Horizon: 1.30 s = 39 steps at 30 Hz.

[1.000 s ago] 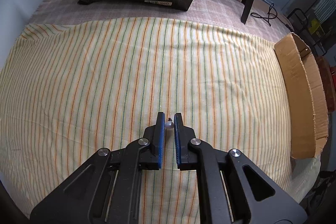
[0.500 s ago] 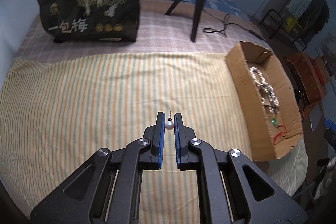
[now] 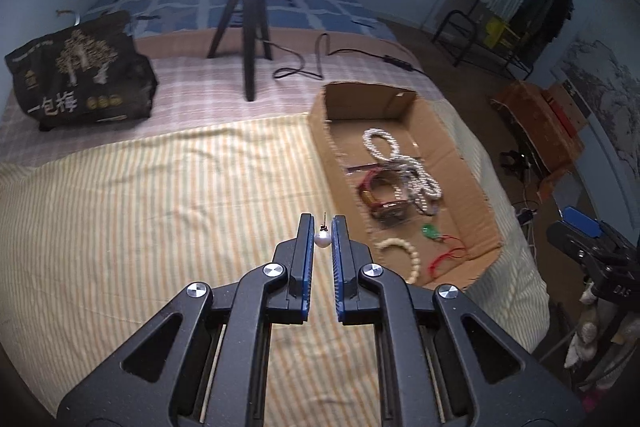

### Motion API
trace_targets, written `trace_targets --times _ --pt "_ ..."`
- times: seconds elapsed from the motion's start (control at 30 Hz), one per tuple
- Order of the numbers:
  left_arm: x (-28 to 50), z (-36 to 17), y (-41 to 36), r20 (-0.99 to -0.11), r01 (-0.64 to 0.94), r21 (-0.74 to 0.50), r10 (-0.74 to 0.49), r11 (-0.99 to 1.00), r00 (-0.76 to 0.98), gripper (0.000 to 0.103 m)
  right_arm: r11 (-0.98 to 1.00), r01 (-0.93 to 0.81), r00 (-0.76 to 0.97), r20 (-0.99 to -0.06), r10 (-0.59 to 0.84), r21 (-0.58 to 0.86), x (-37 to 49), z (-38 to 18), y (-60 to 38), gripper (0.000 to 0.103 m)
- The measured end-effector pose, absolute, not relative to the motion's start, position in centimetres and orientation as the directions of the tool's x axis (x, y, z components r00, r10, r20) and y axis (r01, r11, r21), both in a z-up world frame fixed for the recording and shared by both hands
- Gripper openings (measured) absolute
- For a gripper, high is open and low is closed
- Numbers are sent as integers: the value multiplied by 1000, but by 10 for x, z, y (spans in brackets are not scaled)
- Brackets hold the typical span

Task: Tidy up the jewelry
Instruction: 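Carry the pearl earring over the box with the left tool, then open the left tool to drop the earring into the box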

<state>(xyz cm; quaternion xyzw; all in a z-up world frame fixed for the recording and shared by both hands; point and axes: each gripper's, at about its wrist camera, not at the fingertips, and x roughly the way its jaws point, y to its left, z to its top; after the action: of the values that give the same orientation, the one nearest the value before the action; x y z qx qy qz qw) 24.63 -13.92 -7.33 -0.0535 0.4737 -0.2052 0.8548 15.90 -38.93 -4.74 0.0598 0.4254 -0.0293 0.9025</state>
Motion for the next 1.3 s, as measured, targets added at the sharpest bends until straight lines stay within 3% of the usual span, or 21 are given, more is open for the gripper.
trace_targets --times 0.47,1.0,1.13,1.3 --pt "230 -78 -211 -788 419 -274 -452 866 418 7 987 126 637 -771 -3 100 160 -46 -404 99" --pt "230 -84 -223 -795 440 -267 -454 857 402 7 985 133 637 -771 -3 107 161 -46 -411 99" --pt "232 -85 -217 -793 425 -287 -462 858 398 29 986 129 638 -770 -1 106 161 -46 -408 99" --pt "231 -80 -210 -788 419 -279 -455 864 415 29 987 124 638 -770 -2 100 161 -45 -405 99"
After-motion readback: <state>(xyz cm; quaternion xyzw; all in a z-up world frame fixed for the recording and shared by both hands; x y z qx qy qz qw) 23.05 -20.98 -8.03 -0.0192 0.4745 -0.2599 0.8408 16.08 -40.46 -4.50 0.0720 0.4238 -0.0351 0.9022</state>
